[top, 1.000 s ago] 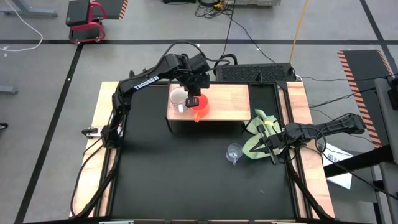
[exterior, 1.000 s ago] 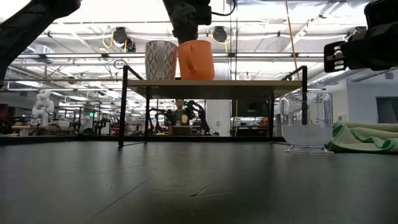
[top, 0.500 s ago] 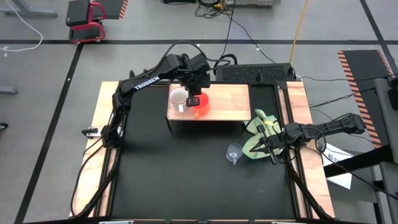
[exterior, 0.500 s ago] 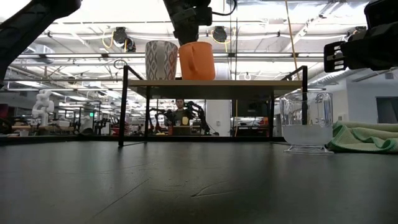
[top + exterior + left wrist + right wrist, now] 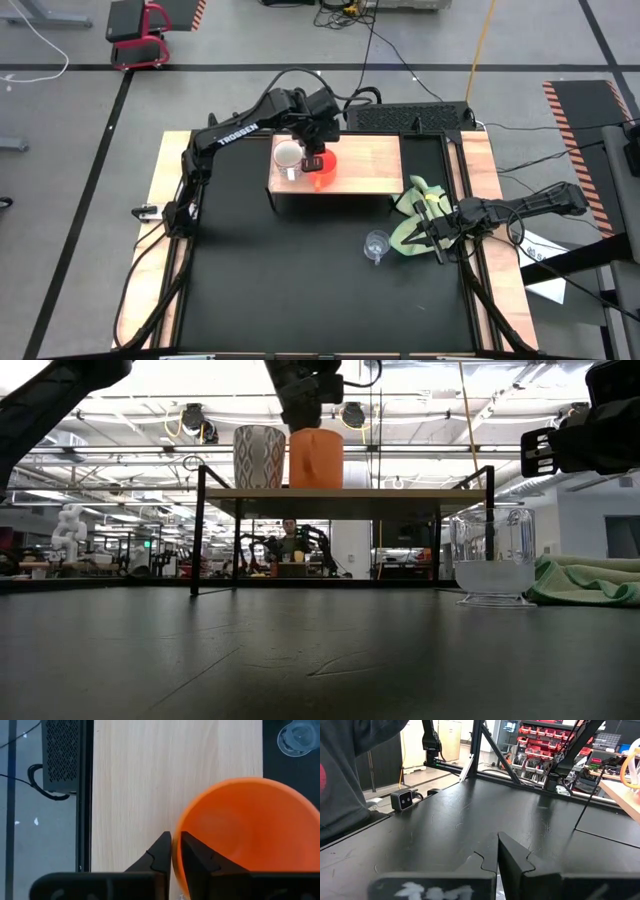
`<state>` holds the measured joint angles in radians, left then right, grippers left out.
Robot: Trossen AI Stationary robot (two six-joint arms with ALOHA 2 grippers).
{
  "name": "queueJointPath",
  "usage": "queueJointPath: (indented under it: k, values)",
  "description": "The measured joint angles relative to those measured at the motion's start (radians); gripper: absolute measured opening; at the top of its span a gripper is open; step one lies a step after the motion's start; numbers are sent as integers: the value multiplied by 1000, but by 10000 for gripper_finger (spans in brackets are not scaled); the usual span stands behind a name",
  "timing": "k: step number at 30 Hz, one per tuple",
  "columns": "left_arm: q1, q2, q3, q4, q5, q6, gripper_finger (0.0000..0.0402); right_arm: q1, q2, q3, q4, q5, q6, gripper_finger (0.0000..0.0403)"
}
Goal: Stack small to large cups/mugs on shelf
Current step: Put the orange cup on the shelf, then put the transparent cup on the shelf
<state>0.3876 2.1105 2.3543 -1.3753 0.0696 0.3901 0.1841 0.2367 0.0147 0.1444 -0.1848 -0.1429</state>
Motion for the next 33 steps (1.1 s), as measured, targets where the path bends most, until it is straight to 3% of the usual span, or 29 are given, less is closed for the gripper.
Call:
queueJointPath:
  k: [16, 21, 25, 29, 33]
  values:
    - [-12, -47, 1, 21, -25, -1, 74, 0, 0, 0, -2, 0, 0, 0]
    - [-36, -122, 1, 39, -102, 1, 74, 0, 0, 0, -1, 0, 6, 0]
    - [-70, -206, 2, 93, -92, 0, 74, 0, 0, 0, 0, 0, 12, 0]
    - [-111, -273, 2, 73, 0, 49, 38, 0, 0, 0, 1, 0, 19, 0]
    - [-138, -315, 2, 22, -64, 42, 7, 0, 0, 0, 2, 0, 19, 0]
